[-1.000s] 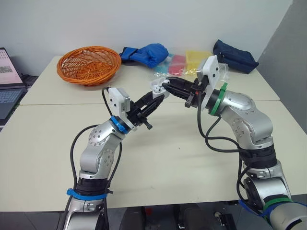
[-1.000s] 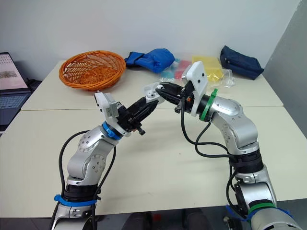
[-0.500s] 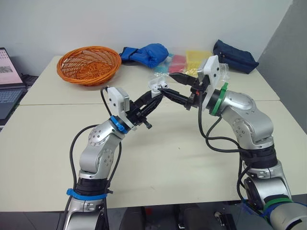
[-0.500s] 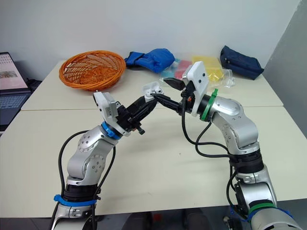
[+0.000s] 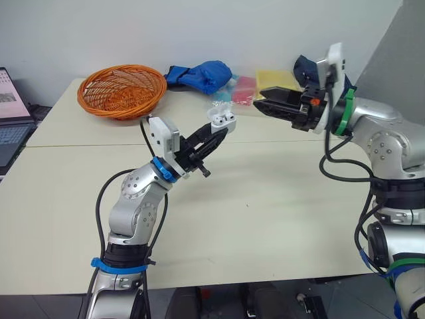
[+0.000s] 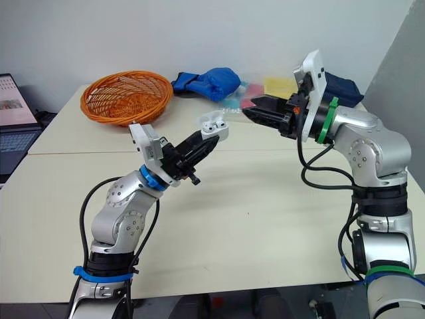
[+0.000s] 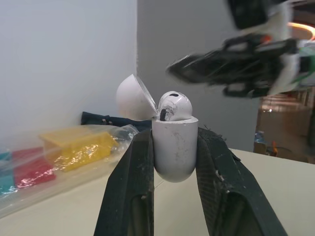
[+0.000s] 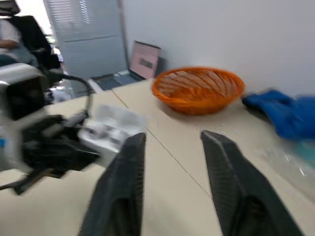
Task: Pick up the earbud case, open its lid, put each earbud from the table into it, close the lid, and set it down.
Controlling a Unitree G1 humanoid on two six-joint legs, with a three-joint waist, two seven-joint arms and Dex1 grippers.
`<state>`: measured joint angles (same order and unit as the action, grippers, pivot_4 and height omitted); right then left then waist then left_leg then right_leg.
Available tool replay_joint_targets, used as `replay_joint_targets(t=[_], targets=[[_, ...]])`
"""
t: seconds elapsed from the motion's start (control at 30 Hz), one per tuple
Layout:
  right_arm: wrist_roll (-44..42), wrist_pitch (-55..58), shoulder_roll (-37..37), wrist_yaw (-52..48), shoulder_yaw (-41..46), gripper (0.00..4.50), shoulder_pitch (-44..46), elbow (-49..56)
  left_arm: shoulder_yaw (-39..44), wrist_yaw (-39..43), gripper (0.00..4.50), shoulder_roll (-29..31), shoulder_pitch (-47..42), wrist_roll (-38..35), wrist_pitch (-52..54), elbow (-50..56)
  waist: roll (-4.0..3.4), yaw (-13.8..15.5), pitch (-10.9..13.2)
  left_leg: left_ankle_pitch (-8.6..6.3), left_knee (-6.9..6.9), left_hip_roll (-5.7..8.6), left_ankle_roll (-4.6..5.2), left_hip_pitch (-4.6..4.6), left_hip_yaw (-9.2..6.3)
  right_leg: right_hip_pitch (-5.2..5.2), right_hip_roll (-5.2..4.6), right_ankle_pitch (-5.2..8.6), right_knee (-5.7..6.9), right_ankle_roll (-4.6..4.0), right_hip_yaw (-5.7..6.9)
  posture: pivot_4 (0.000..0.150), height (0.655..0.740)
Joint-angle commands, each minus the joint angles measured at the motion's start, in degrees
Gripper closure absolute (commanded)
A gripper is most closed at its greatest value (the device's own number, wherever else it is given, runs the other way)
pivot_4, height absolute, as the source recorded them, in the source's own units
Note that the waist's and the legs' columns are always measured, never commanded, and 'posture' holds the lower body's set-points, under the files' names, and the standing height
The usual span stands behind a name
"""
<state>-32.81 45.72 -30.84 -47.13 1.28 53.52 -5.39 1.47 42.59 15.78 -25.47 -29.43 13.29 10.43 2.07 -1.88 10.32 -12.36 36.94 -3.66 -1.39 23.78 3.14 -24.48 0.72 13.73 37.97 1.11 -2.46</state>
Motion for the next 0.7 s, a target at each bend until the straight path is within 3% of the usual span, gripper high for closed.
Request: replay_joint_targets(t=[0.03, 0.07, 0.27, 0.7], targets=[[3.2, -1.4, 1.3, 0.1, -2.4, 4.13, 1.8, -5.2, -1.0, 2.0, 3.71, 0.2, -1.2, -0.9, -0.9, 2.0, 0.00, 0.0, 0.0, 0.00, -0.01, 0.01, 0.00, 0.03, 0.02, -0.03, 0.00, 0.00, 0.00, 0.00, -0.01, 0.150, 0.7400], [3.9, -2.1, 1.5, -0.3, -2.8, 4.45, 2.0, -6.2, -1.1, 2.1, 3.71, 0.2, -1.3, -0.8, -0.9, 1.9, 0.00, 0.0, 0.0, 0.00, -0.02, 0.01, 0.00, 0.08, 0.03, -0.09, 0.00, 0.00, -0.01, 0.01, -0.02, 0.150, 0.7400], [4.4, 0.8, 6.6, 1.7, -2.6, 4.45, 10.1, -11.7, -1.2, 2.1, 3.71, -0.1, -1.3, -1.0, -0.4, 1.9, -0.01, -0.1, 0.0, 0.00, -0.02, -0.03, 0.00, 0.54, 0.13, -0.70, 0.03, -0.11, 0.14, -0.14, -0.11, 0.150, 0.7400], [1.2, 10.1, 5.3, -2.0, -5.1, 4.45, 10.6, 2.2, -1.2, 2.3, 3.71, -0.2, -1.0, -0.6, -0.7, 1.0, -0.01, 0.3, 0.0, 0.00, 0.03, 0.02, 0.00, 0.76, 0.01, -0.76, -0.03, -0.17, 0.04, -0.22, 0.05, 0.150, 0.7400]])
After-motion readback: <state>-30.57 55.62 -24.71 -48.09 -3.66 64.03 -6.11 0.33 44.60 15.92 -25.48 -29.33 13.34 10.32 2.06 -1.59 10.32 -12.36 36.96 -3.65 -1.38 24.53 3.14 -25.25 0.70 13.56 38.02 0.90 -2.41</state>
